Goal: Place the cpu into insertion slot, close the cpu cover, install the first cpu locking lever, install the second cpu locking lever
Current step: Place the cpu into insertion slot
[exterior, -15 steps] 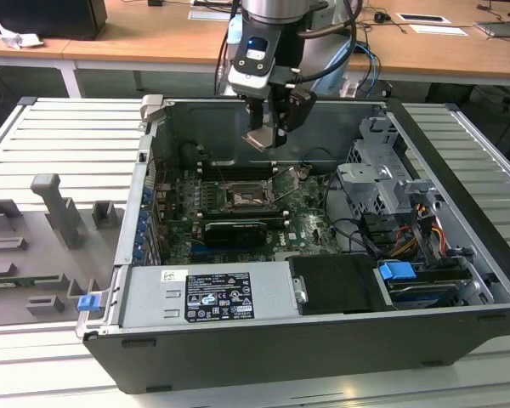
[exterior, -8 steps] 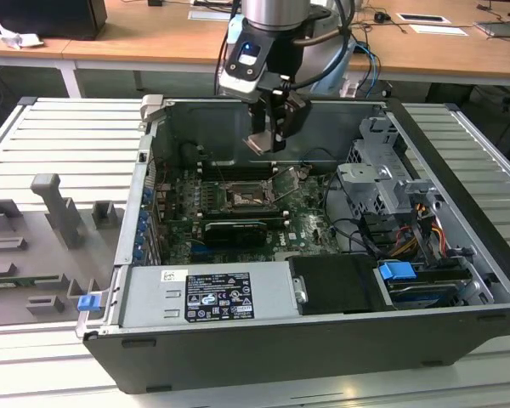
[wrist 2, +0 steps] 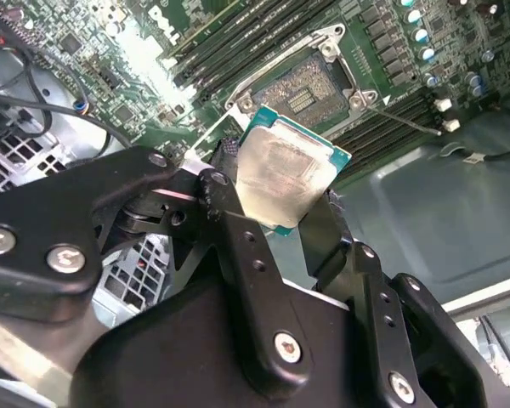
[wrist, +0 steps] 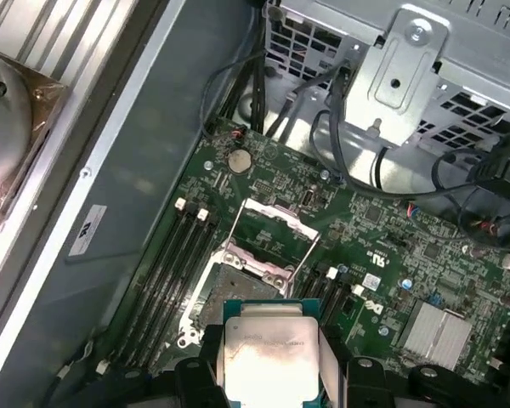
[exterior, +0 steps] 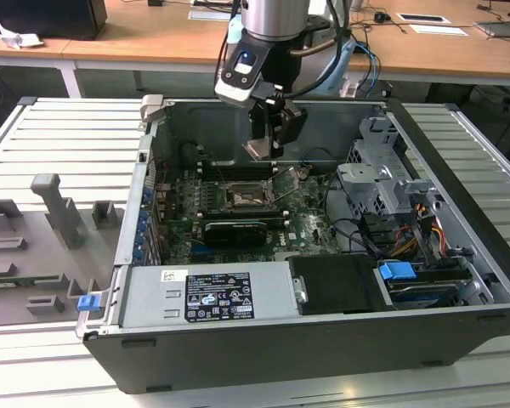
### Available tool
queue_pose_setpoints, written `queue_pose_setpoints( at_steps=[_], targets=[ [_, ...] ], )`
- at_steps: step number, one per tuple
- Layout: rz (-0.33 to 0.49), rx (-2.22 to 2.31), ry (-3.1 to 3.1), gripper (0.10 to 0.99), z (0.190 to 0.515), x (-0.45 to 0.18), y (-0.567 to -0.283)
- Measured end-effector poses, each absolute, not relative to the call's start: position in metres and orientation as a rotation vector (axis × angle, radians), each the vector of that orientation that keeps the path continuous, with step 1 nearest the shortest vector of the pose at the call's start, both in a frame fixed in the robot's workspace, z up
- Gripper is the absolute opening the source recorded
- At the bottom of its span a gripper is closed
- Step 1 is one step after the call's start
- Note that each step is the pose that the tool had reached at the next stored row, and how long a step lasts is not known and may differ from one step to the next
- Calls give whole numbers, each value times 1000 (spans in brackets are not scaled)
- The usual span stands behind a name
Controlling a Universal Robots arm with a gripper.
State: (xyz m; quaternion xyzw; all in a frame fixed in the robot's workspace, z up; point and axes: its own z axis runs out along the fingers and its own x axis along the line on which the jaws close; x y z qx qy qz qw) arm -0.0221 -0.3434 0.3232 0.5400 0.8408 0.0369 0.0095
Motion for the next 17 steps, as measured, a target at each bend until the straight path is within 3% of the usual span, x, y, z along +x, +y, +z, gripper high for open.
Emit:
queue_pose_setpoints(
  at_steps=[17],
  targets=[
    [104, 2032, 2362, 533, 298, -32, -342]
  ],
)
